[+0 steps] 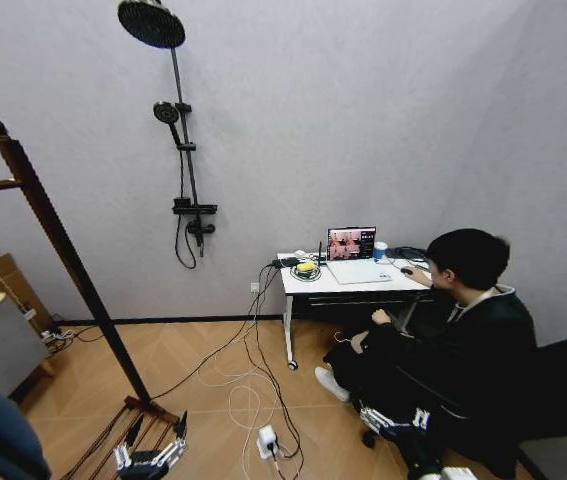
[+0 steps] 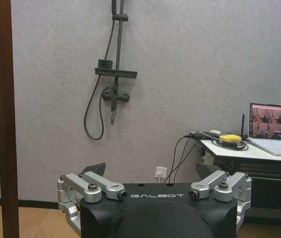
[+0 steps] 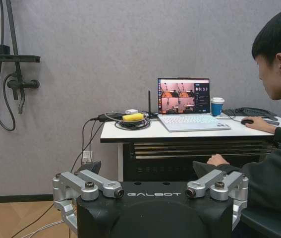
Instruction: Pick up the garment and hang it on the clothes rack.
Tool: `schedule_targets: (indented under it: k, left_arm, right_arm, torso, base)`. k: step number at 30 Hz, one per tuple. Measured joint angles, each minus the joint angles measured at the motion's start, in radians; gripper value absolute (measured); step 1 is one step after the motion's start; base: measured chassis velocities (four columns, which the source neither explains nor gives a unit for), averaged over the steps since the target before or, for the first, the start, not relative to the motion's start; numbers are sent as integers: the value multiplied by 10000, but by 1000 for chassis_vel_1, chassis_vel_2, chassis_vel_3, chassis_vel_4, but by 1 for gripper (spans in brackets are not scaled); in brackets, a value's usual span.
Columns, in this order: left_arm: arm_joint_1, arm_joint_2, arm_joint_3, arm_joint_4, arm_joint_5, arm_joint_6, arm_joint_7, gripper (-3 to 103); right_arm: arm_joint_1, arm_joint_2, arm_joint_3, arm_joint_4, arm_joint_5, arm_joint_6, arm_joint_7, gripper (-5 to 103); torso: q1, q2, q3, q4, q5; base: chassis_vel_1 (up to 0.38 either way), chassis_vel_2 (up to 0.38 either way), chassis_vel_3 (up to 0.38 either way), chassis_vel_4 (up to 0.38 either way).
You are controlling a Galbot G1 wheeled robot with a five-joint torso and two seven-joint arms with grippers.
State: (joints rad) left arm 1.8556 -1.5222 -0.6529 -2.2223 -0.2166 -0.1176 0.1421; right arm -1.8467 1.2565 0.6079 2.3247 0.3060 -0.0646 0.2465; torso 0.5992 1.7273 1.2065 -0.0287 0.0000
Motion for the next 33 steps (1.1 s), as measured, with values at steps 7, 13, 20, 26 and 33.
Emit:
schedule_targets:
  k: [7, 13, 20, 26, 33]
  left_arm:
    - [0, 0, 0, 0, 0, 0, 0, 100]
    - [0, 0, 0, 0, 0, 0, 0, 100]
    - [0, -1, -1, 0, 0, 0, 0, 100]
    - [0, 0, 0, 0, 0, 0, 1, 100]
    - [1, -1, -2, -1, 0, 0, 3, 100]
  right_arm:
    - [0, 0, 0, 0, 0, 0, 0, 100]
    - [0, 0, 0, 0, 0, 0, 0, 100]
    - [0, 0, 0, 0, 0, 0, 0, 100]
    - [1, 0, 2, -1, 0, 0, 0, 100]
    - [0, 0, 2, -1, 0, 0, 0, 100]
  torso:
    - [2, -2, 1, 1, 0]
    - [-1, 0, 0, 0, -1]
    - [-2, 0, 0, 1, 3]
    - [0, 0, 1, 0, 6]
    - [-4, 2, 0, 0, 11]
  base:
    - [42, -40, -51, 56]
    - [141, -146, -149, 153]
    - [235, -230, -229, 247]
    - [290, -305, -306, 317]
    - [367, -352, -355, 347]
